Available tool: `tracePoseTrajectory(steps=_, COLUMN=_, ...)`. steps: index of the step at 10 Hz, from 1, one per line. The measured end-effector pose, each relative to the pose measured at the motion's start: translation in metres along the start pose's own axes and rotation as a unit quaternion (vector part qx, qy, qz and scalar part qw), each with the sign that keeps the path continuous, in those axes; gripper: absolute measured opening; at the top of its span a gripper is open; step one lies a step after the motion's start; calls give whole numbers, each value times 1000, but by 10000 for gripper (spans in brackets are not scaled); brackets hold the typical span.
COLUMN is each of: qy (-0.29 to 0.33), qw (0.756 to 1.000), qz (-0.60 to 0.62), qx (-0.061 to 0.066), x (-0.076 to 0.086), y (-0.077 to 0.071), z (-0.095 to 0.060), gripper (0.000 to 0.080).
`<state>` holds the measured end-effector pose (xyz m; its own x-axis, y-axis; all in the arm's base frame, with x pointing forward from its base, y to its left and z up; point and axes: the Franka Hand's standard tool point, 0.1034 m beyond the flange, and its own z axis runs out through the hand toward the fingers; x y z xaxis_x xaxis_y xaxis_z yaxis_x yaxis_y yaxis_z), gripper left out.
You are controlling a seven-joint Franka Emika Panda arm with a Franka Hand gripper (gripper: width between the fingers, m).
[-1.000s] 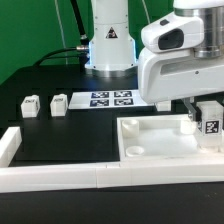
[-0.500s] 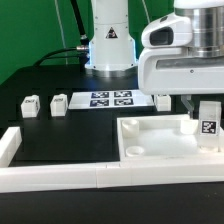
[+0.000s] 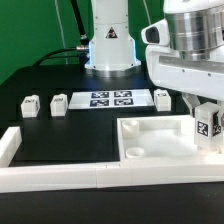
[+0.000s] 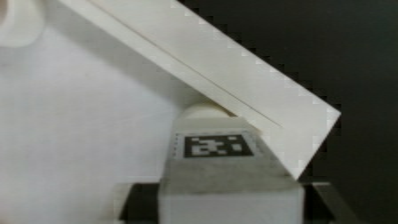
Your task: Assemble square table
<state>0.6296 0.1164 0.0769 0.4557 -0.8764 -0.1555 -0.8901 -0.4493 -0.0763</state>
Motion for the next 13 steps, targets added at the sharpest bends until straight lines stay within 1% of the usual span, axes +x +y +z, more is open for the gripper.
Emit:
tracePoseTrajectory(steps=2, qy=-3, qw=999, qz=51, qx=1, x=0, y=0, z=0, gripper=290)
tracePoseTrajectory(steps=4, qy=-3, qw=999, qz=50, qx=1, x=-1, y=0, z=1, gripper=290)
tracePoseTrajectory(steps=5, qy=-2, qw=999, qz=32, qx=0, x=-2, y=0, z=1, gripper=460)
tracePoseTrajectory(steps=6, qy=5, qw=997, qz=-72, qx=-6, x=-5, y=-1, z=2, gripper=460)
tracePoseTrajectory(steps=7, qy=8, qw=990, qz=-141, qx=-7, x=-10, y=-2, z=2, gripper=610)
tracePoseTrajectory(steps=8, qy=8, qw=986, qz=-169, qx=-7, x=-12, y=-3, z=2, gripper=638)
tracePoseTrajectory(steps=9, qy=7, qw=982, qz=-189, qx=-8, x=-11, y=-2, z=2, gripper=646)
tracePoseTrajectory(steps=10, qy=7, qw=972, qz=-234, qx=-9, x=-11, y=-2, z=2, gripper=646)
tracePoseTrajectory(steps=11, qy=10, qw=952, qz=-304, qx=-14, x=-10, y=-2, z=2, gripper=646)
tracePoseTrajectory(steps=12, qy=21, qw=917, qz=-397, qx=-27, x=-6, y=-2, z=0, gripper=649)
tracePoseTrajectory(steps=13, qy=21, qw=888, qz=-458, qx=-26, x=0, y=-3, z=-3, gripper=649)
